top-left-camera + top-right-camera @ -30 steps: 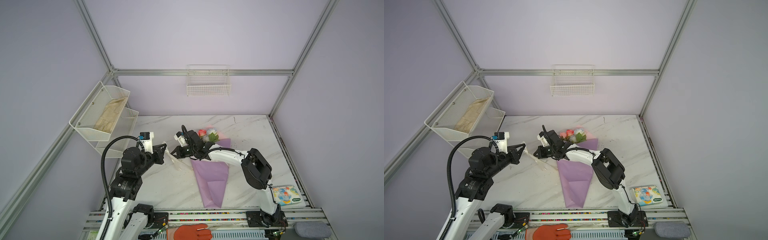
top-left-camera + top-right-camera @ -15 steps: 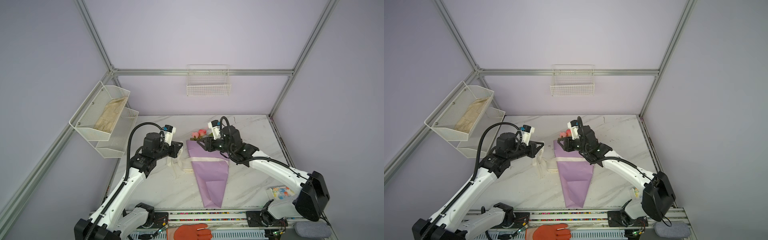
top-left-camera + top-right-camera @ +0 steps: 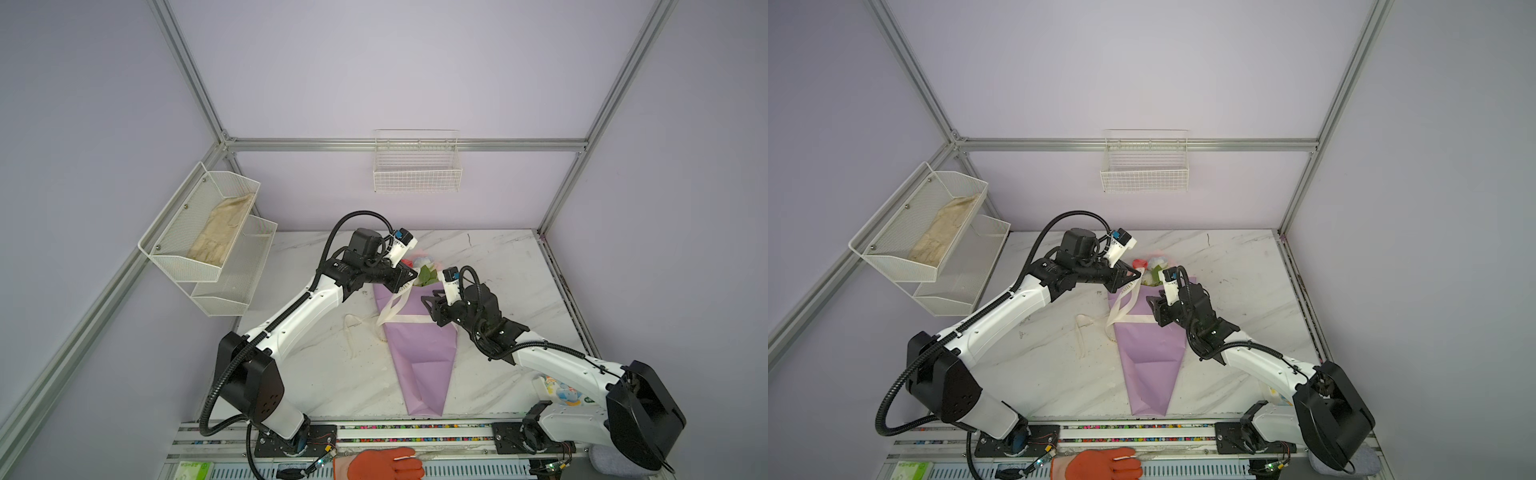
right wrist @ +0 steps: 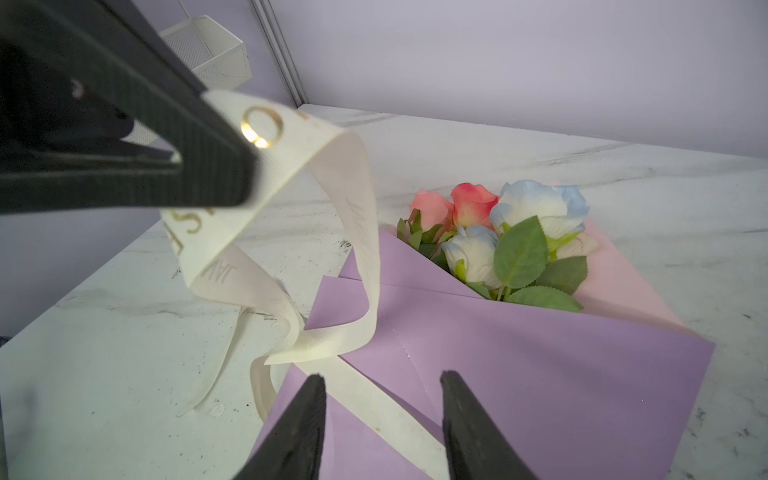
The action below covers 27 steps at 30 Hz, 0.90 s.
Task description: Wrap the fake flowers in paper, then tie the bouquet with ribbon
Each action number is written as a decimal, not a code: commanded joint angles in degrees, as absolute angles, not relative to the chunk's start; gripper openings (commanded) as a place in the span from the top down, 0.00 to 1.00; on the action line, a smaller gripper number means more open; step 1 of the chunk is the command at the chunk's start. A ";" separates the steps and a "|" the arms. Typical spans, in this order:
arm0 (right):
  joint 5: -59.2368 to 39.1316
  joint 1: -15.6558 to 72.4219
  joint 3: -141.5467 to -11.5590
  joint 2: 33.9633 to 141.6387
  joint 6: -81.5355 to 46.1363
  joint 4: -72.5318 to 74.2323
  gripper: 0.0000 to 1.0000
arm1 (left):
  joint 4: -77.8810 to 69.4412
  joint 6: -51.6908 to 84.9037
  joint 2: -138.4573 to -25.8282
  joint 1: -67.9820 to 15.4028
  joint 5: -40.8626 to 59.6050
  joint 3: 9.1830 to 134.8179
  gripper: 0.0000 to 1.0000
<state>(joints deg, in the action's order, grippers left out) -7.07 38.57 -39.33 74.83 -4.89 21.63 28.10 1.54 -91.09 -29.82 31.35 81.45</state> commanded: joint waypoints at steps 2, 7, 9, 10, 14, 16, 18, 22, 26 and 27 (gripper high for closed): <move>-12.99 38.41 -39.78 80.02 -1.45 34.30 0.50 | 28.63 -2.00 -90.72 -29.97 33.79 88.32 1.00; -15.34 38.33 -41.90 88.36 -4.90 41.16 0.49 | 28.57 -1.67 -90.99 -29.97 33.72 88.42 1.00; -14.52 38.15 -42.96 91.33 -6.62 43.32 0.49 | 28.62 -1.60 -91.05 -29.97 34.00 88.42 1.00; -13.97 37.99 -43.30 92.81 -7.68 45.05 0.49 | 28.71 -1.64 -91.08 -29.98 34.04 88.42 1.00; -13.50 37.40 -44.97 96.79 -10.34 49.66 0.49 | 29.09 -1.76 -91.12 -29.97 33.86 88.42 1.00; -15.68 36.86 -45.54 98.21 -12.24 53.06 0.50 | 29.10 -1.68 -91.09 -29.97 33.75 88.29 1.00; -17.69 36.20 -46.24 99.47 -13.70 54.70 0.56 | 29.11 -1.68 -91.14 -29.97 33.52 88.24 1.00; -19.80 34.36 -45.52 99.22 -16.91 56.23 0.86 | 29.10 -1.58 -91.17 -29.96 32.22 87.91 1.00; -18.44 33.16 -42.16 95.17 -17.96 56.59 1.00 | 28.62 -1.03 -90.71 -29.97 28.01 87.00 1.00; -16.33 32.86 -41.16 93.22 -18.72 55.22 1.00 | 28.22 -0.71 -90.63 -29.97 26.17 86.52 1.00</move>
